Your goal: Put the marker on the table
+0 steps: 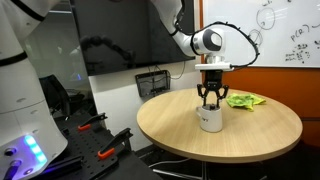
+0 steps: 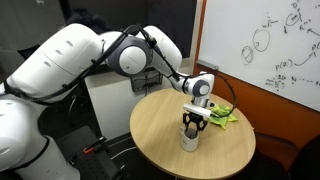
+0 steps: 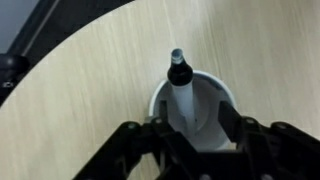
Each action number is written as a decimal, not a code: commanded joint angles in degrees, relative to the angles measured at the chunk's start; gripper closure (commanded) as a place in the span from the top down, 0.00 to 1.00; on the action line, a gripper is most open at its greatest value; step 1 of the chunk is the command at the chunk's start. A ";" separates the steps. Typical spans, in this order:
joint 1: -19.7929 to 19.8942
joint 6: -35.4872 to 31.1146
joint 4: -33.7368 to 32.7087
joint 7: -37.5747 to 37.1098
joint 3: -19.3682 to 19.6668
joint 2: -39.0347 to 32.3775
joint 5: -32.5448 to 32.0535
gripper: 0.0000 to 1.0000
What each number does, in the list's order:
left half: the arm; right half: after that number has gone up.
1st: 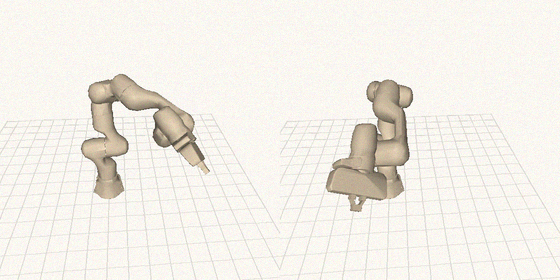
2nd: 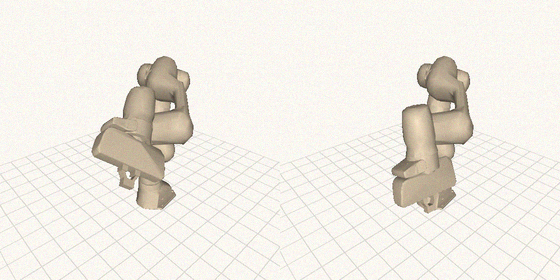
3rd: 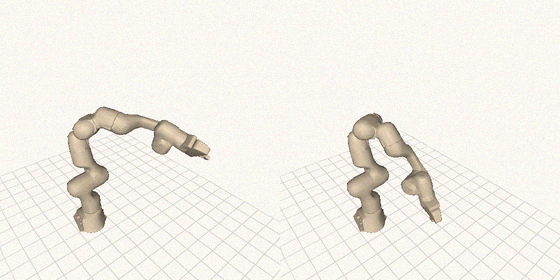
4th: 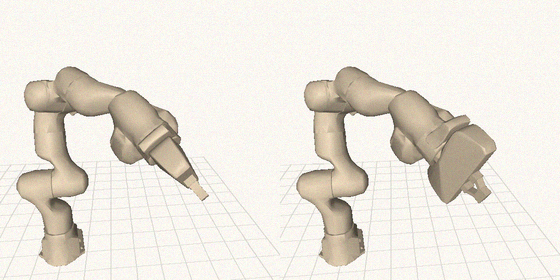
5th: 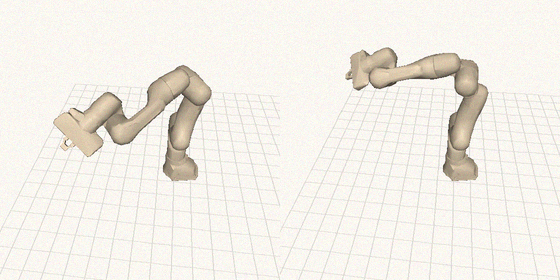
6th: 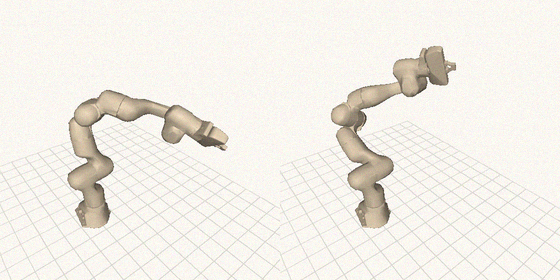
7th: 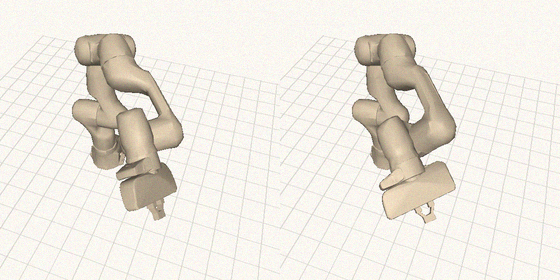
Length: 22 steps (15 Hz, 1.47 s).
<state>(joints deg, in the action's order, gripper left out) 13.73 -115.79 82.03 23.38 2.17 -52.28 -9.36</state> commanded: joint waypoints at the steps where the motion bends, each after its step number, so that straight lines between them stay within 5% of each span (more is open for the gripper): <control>1: 0.67 4.37 -4.76 1.48 -0.54 -2.93 1.23 0.57; 5: 0.30 6.52 -7.38 0.84 -0.10 -5.10 0.69 0.38; 6: 0.16 7.38 -8.06 0.71 0.08 -5.55 0.47 0.42; 11: -0.42 10.62 -10.92 0.24 0.62 -7.30 -0.43 0.01; 22: -3.69 17.89 -5.74 -0.54 2.49 3.38 -6.85 0.05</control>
<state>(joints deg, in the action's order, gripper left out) 11.62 -100.02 72.08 23.22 3.62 -53.69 -13.94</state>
